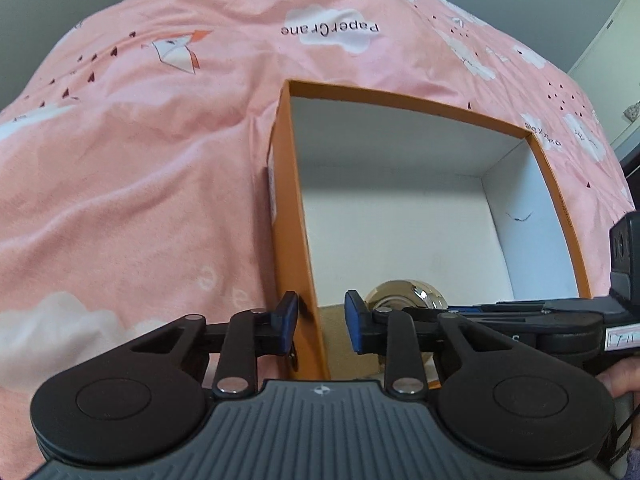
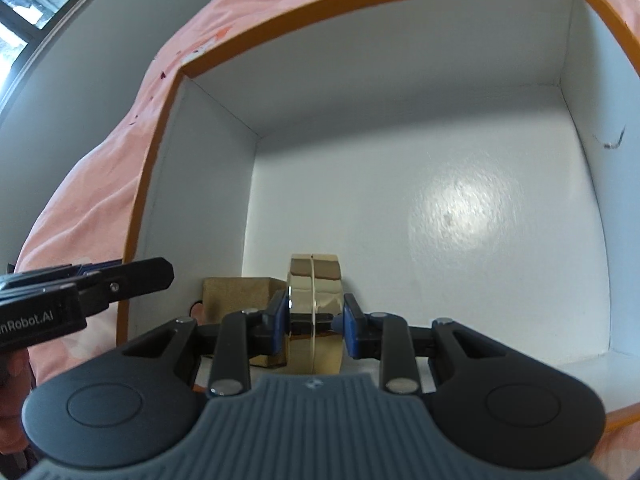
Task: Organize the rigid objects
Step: 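Open both tools to release the compacts in the box and withdraw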
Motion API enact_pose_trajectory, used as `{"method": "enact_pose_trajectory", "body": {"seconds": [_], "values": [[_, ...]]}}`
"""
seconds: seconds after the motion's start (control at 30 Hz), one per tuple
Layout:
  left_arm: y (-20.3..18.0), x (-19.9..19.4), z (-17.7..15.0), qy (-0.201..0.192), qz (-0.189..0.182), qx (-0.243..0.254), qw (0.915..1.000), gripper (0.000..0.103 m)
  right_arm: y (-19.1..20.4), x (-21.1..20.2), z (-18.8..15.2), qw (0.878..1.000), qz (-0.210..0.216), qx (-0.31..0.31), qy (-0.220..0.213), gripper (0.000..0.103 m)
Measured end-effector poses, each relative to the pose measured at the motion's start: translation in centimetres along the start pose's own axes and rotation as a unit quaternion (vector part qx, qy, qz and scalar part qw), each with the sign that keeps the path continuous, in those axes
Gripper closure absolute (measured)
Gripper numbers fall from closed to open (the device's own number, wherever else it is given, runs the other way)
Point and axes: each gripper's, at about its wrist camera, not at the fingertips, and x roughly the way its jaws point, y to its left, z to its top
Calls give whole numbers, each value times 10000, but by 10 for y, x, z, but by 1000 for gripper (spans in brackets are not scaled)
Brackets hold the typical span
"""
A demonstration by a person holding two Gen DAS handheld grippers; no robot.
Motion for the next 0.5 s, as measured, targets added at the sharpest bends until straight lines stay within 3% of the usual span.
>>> {"method": "enact_pose_trajectory", "body": {"seconds": [0.1,0.2,0.3,0.5], "values": [[-2,2,0,8,86,80,9999,82,-3,1,5,9999,-95,26,111,72],[-3,3,1,-15,188,142,9997,91,-2,1,7,9988,-470,-6,141,64],[-4,3,2,-15,228,182,9996,91,-2,4,9,9968,-770,-132,183,60],[-8,7,10,-35,348,282,9990,91,6,14,10,9971,-709,-47,285,57]]}}
